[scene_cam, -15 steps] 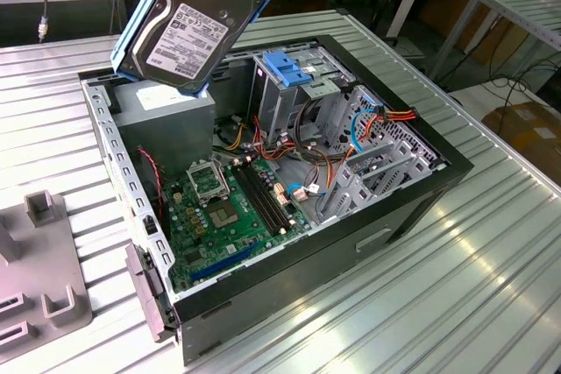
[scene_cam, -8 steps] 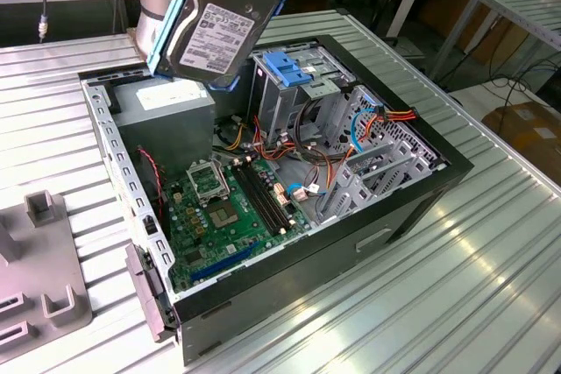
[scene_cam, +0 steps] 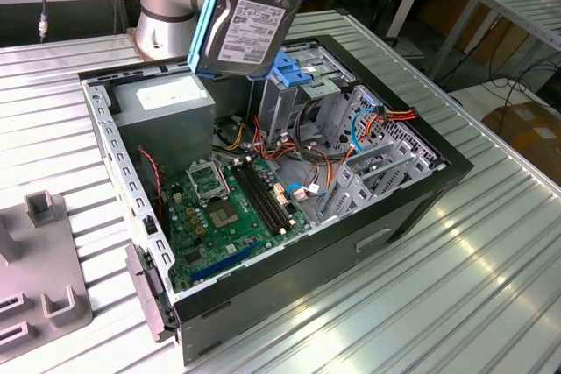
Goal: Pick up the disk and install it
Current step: 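Insert the disk into the insertion slot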
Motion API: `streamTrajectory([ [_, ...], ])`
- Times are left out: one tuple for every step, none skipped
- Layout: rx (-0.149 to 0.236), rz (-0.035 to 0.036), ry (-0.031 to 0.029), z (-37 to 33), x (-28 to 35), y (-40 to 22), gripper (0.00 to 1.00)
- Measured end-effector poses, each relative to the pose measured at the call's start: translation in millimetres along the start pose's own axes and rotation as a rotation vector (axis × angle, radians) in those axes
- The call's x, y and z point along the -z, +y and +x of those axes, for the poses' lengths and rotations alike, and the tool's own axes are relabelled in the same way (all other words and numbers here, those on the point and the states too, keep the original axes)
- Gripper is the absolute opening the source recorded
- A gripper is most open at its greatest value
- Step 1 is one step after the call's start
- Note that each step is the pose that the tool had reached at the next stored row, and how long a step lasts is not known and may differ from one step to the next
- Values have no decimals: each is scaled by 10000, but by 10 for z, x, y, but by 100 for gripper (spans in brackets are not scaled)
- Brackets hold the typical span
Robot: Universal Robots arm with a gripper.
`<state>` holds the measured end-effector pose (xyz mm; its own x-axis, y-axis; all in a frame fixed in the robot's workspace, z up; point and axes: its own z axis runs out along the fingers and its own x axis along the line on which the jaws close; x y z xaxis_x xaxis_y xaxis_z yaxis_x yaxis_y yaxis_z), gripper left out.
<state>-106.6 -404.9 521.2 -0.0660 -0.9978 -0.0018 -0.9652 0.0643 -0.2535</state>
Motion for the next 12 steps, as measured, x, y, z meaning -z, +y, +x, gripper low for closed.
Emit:
streamTrajectory([
  [3,199,10,0,0,0,37],
  [5,428,18,0,0,0,37],
  [6,615,25,0,0,0,37],
  [8,795,30,0,0,0,37],
  [11,982,39,0,0,0,37],
  [13,1173,44,0,0,0,37],
  [16,1377,56,0,0,0,37],
  [19,1578,63,0,0,0,37],
  [21,1772,71,0,0,0,37],
  [21,1994,76,0,0,0,37],
  [20,2193,79,0,0,0,37],
  [18,2423,75,0,0,0,37],
])
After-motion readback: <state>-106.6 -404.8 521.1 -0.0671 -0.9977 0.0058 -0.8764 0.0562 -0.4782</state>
